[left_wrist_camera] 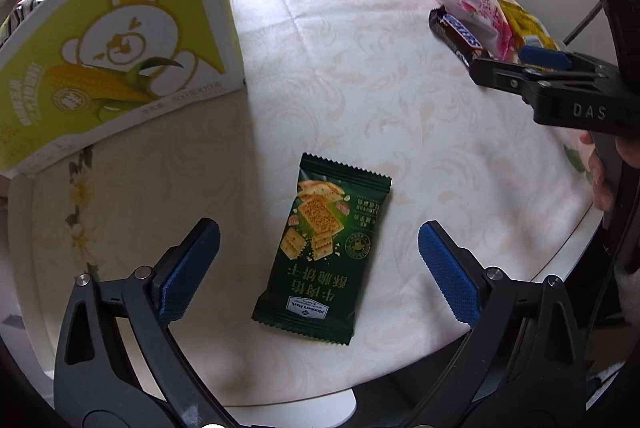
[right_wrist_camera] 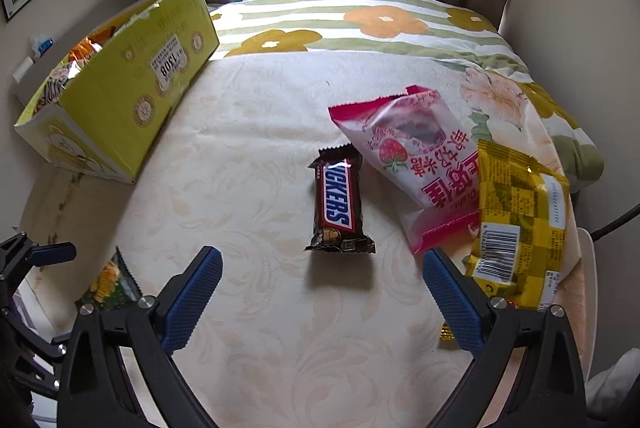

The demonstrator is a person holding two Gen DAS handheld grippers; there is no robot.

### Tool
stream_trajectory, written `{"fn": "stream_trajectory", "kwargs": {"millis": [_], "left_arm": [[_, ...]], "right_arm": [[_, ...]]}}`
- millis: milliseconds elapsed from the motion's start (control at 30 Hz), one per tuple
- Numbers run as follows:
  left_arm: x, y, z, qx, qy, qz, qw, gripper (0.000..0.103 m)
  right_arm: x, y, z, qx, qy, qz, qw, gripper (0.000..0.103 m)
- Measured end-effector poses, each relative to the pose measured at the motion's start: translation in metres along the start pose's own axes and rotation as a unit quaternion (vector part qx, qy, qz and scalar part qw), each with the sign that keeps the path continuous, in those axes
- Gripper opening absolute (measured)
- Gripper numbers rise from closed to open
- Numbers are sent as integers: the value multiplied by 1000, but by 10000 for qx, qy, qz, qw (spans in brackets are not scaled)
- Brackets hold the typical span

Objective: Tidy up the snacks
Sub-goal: 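Grasp the green cracker packet with the left tool while the right tool grasps the Snickers bar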

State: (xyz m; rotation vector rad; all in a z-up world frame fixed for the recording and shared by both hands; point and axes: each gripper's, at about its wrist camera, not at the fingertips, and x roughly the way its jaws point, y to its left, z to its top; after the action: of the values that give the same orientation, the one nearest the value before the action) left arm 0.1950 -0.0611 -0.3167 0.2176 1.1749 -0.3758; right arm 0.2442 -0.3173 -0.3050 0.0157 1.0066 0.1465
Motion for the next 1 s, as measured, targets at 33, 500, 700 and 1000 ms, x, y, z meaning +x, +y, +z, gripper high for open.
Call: {"fn": "stream_trajectory", "kwargs": {"millis": [33, 500, 700, 1000], "left_arm": [[2, -1, -1, 41, 2, 6, 10000, 90], [4, -6, -2, 345, -16, 64, 9994, 43], [4, -5, -2, 260, 26, 45, 9996, 42], [6, -3, 1, 110, 64, 58, 9999, 42]], "right_arm": [[3, 0, 0, 2, 55, 18, 10000, 99], [14, 8, 11, -196, 201, -15, 9996, 97], [18, 9, 18, -314, 284, -97, 9991, 96], [35, 8, 24, -478, 536, -176, 9973, 68]]}}
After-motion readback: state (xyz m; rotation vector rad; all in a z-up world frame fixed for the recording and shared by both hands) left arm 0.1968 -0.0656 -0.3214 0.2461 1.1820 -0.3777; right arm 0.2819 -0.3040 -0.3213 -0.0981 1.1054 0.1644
